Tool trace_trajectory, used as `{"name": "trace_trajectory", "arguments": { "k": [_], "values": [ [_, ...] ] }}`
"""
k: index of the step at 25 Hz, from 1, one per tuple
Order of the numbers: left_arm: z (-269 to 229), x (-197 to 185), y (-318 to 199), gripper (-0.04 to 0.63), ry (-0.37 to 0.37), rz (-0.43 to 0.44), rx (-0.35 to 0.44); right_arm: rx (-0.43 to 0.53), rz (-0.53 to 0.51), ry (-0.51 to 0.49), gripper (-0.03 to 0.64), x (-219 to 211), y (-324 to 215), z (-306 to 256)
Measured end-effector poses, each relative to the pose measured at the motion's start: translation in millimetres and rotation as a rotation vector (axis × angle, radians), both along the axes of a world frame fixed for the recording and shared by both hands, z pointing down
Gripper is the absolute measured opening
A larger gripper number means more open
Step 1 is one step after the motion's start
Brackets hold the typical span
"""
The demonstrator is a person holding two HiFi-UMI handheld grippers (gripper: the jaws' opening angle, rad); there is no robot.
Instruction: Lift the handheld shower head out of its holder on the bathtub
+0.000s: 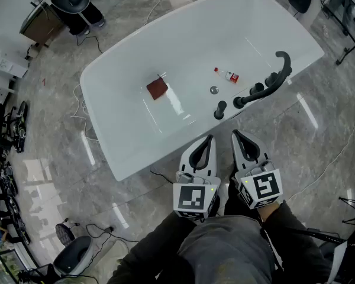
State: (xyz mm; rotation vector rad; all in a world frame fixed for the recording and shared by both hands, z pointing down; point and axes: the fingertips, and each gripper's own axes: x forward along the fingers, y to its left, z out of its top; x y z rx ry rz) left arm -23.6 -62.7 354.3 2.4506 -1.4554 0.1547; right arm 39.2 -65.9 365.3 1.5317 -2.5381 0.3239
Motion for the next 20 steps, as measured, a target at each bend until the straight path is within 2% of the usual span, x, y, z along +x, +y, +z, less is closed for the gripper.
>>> {"name": "trace_trajectory", "arguments": {
  "k": [20],
  "values": [
    [15.0, -1.2, -3.2, 0.003, -0.002, -0.002, -0.011, -0.019, -0.006, -0.005, 0.003, -0.7, -4.7, 9.4]
  ]
}}
